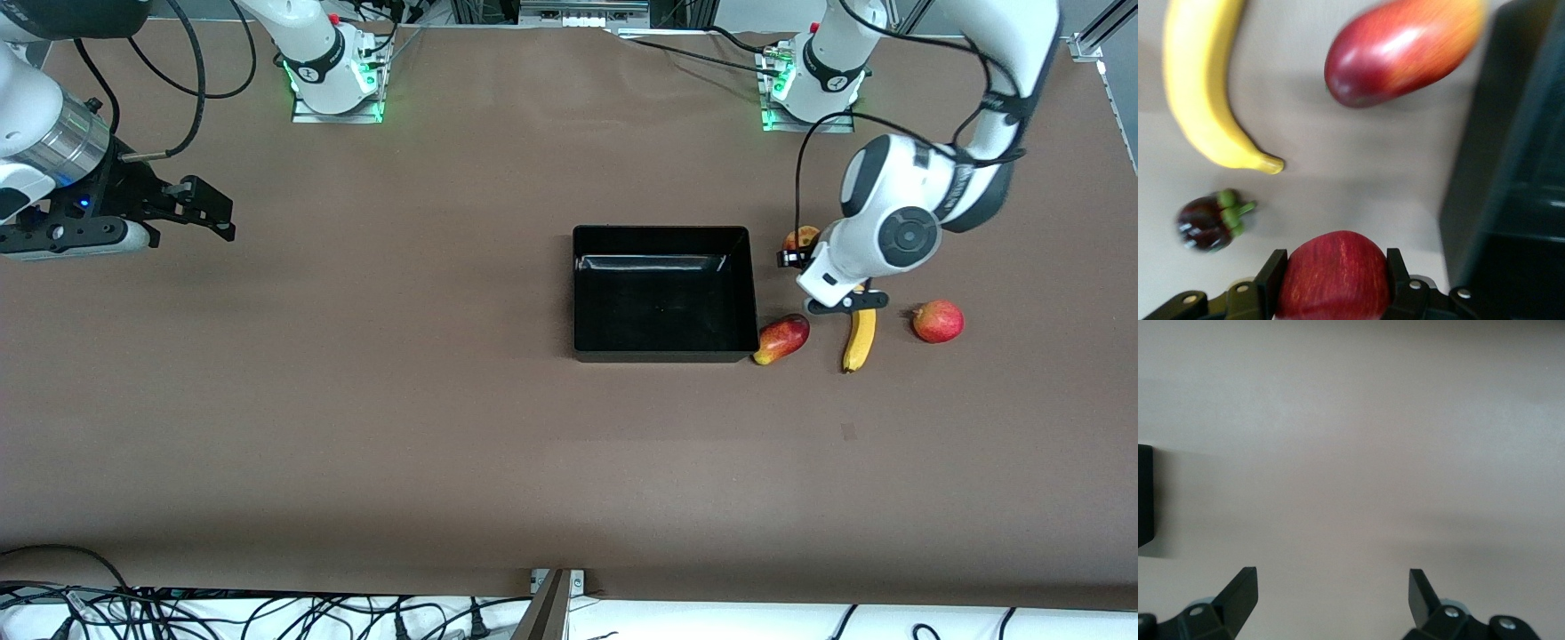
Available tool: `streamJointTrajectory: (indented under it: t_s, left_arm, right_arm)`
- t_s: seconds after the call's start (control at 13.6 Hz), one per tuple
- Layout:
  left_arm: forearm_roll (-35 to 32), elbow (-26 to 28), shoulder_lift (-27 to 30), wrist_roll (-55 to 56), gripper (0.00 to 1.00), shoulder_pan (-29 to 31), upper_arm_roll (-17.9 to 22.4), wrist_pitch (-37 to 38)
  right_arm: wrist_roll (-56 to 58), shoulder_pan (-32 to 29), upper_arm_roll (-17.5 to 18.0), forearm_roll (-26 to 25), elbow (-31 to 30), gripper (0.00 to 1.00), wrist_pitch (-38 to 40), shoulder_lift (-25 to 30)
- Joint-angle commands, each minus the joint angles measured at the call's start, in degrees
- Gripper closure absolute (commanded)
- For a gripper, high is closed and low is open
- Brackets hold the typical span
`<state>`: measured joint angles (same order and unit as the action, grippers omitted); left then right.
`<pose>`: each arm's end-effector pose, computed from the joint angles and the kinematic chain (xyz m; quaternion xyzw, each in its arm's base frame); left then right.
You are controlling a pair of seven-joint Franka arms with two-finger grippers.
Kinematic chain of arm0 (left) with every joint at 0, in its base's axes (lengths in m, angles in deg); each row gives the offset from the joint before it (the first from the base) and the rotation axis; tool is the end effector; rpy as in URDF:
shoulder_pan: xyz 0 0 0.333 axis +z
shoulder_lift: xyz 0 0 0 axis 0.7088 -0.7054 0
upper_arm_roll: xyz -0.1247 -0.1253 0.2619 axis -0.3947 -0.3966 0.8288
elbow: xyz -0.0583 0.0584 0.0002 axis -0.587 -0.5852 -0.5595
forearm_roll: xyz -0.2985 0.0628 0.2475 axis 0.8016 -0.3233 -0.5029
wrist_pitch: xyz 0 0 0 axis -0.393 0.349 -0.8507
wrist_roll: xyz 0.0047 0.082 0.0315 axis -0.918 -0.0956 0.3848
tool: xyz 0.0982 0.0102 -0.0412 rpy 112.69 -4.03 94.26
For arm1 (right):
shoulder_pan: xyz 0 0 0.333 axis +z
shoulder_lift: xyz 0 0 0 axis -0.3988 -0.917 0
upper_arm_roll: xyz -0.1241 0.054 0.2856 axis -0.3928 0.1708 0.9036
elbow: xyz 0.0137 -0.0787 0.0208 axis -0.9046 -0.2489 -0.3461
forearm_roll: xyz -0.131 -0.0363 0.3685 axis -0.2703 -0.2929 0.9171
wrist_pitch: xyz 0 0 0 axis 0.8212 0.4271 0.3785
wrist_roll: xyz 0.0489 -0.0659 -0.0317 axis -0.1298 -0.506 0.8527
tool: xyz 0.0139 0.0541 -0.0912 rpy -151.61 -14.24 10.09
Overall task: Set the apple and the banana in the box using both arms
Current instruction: 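Carry the red apple into the black tray with the left gripper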
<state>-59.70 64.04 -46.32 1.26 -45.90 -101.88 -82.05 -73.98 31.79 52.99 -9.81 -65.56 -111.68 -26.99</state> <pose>0.5286 -0.1188 0.3170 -0.9817 -0.0579 0.1794 0.0280 0.5671 0.0762 0.5912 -0.9989 -0.0426 -0.0127 0.0151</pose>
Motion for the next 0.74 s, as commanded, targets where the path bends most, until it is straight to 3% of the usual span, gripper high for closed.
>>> streamJointTrajectory:
  t_s: [0.0,0.22,0.44,0.66]
  left_arm:
    - [0.29,-12.29,-4.82,0.23,0.88,-2.74,-0.49,8.15]
    - [1.61,-14.07,-9.39,9.59,0.86,-9.50,-0.67,3.52]
    - [1.18,-13.63,-13.61,22.08,0.86,-13.56,-0.67,-0.71]
    - [0.83,-12.23,-16.26,25.54,0.86,-15.93,-0.59,-4.84]
  right_arm:
    - [0.29,-1.00,1.01,-1.36,1.04,0.00,0.75,-0.13]
    - [0.29,-0.82,1.27,-5.13,1.82,0.00,2.86,-0.04]
    - [-0.15,-0.82,1.10,-4.71,2.27,0.00,2.77,-0.74]
    - [-0.15,-0.91,1.10,-4.44,2.62,0.00,2.77,-1.10]
